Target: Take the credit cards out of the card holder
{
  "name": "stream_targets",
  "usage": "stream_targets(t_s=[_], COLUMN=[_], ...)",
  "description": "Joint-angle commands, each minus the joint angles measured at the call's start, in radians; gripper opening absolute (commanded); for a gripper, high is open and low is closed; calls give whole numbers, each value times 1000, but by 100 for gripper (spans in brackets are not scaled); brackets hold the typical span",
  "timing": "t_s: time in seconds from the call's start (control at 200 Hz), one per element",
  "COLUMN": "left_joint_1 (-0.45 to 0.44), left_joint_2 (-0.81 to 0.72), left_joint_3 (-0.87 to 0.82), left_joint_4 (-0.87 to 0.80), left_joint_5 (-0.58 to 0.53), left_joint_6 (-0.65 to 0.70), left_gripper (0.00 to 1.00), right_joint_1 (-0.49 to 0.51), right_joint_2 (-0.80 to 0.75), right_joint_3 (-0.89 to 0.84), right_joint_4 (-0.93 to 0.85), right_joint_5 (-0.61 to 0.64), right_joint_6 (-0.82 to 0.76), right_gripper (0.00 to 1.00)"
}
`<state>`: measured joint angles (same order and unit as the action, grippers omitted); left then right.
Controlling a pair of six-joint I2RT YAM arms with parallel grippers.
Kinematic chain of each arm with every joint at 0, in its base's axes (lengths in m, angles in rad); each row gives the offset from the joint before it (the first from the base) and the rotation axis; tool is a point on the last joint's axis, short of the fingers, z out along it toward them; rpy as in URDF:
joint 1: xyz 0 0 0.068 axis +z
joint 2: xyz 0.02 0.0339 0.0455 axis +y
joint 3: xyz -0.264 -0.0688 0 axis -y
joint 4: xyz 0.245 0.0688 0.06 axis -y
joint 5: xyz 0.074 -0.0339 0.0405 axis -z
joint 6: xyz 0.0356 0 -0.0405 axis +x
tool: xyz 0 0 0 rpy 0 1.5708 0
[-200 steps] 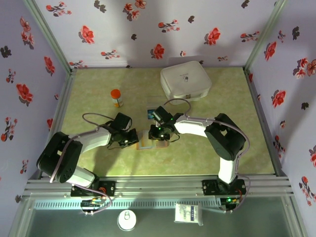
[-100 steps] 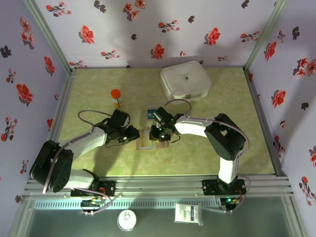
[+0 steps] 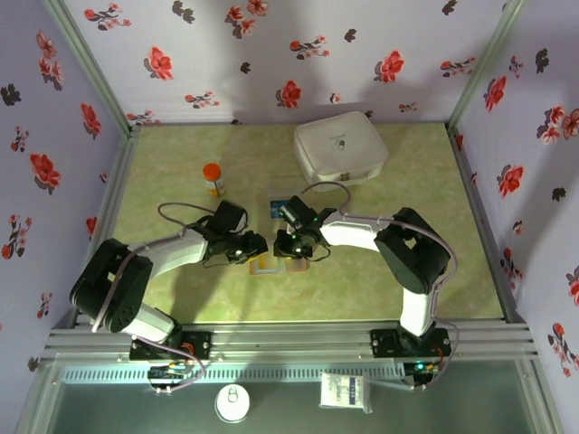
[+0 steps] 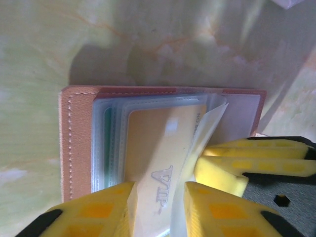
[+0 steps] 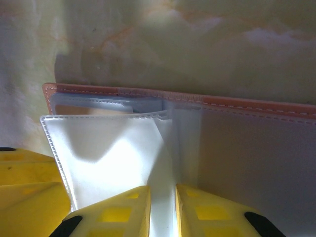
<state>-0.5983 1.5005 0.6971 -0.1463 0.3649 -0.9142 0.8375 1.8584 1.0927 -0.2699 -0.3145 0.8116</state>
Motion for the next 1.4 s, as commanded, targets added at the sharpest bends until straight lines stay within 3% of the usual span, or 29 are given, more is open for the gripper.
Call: stream_targets(t_s=[0.0,0.295,0.625,1.125,1.395], left_joint_1=[-11,-21,-30,-120,-159], left_joint_2=[28,57,75,264,333], left_joint_3=[36,54,119,278,351], left_joint_4=[39,48,15,-39,-48], left_joint_5=[30,41,40,30,31], left_joint_6=[-13,-24,-28,-40,-49], left_gripper=[28,19,17,17,24], right_joint_1=[-4,-4,-33,-128,-143], right_joint_2=[0,-24,-152,-303,-338], right_joint_3=[-8,-5,-17,-166,-202], right_joint_4=[-29,-41,-100,-43,-52], right_joint_5=[7,10,75,57,57], right_joint_6=[-21,-22,-71,-81,-88], right_gripper=[22,22,22,22,23])
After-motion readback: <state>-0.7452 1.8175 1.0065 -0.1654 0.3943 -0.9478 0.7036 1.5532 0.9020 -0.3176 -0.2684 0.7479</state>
